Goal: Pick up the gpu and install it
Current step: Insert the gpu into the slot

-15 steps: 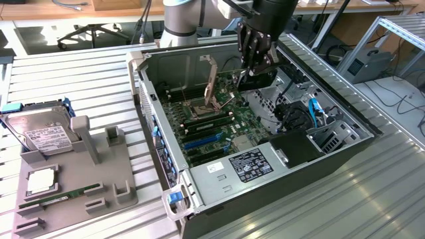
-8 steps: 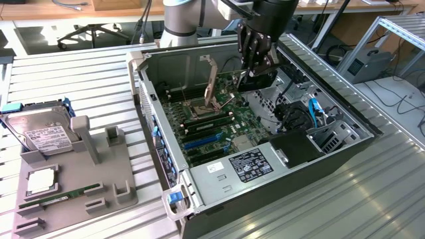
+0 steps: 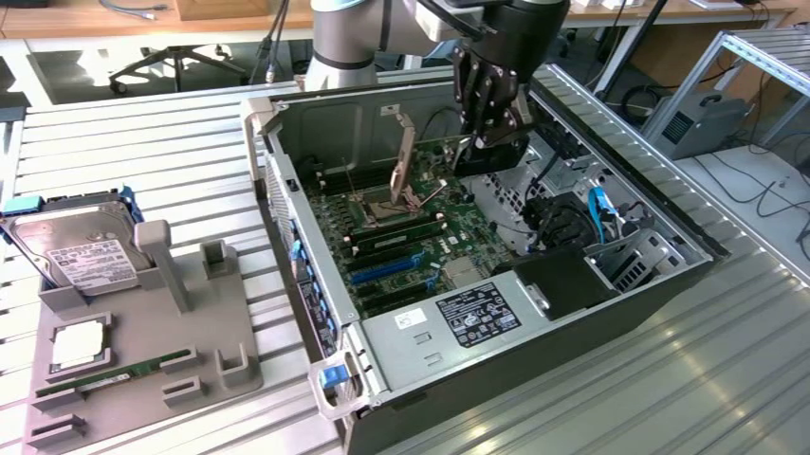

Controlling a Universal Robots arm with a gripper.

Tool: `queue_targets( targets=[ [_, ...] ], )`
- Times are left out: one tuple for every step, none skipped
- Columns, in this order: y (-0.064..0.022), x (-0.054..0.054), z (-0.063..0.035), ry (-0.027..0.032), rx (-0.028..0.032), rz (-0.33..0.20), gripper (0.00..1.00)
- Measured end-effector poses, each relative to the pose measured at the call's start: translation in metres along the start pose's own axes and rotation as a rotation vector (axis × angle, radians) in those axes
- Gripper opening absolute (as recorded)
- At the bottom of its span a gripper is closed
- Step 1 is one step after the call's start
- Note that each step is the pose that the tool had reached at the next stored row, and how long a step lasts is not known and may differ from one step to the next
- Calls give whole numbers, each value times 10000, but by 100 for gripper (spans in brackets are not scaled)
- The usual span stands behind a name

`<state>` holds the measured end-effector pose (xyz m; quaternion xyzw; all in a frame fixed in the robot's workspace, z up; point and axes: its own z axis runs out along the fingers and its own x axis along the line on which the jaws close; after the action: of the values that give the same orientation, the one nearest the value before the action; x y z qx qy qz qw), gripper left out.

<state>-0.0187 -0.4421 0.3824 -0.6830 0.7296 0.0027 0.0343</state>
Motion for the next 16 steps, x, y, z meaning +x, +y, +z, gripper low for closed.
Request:
queue_targets(
  targets=[
    [0, 1, 1, 0, 0, 0, 27],
    [0, 3, 2, 0, 0, 0, 27],
    [0, 5, 4, -1, 0, 0, 27],
    [0, 7, 4, 0, 0, 0, 27],
    [-1, 19, 14, 0, 0, 0, 27],
    [-1, 31, 23, -1, 0, 0, 27],
    [-1, 33, 23, 0, 0, 0, 27],
    [-1, 34, 24, 0, 0, 0, 27],
    [-1, 36, 25, 0, 0, 0, 27],
    [-1, 38, 27, 0, 0, 0, 27],
    [-1, 39, 28, 0, 0, 0, 27],
    [-1, 40, 29, 0, 0, 0, 27],
    [-2, 61, 46, 0, 0, 0, 27],
    [-3, 84, 63, 0, 0, 0, 27],
    [-3, 85, 64, 0, 0, 0, 27],
    [-3, 86, 65, 0, 0, 0, 27]
  ],
)
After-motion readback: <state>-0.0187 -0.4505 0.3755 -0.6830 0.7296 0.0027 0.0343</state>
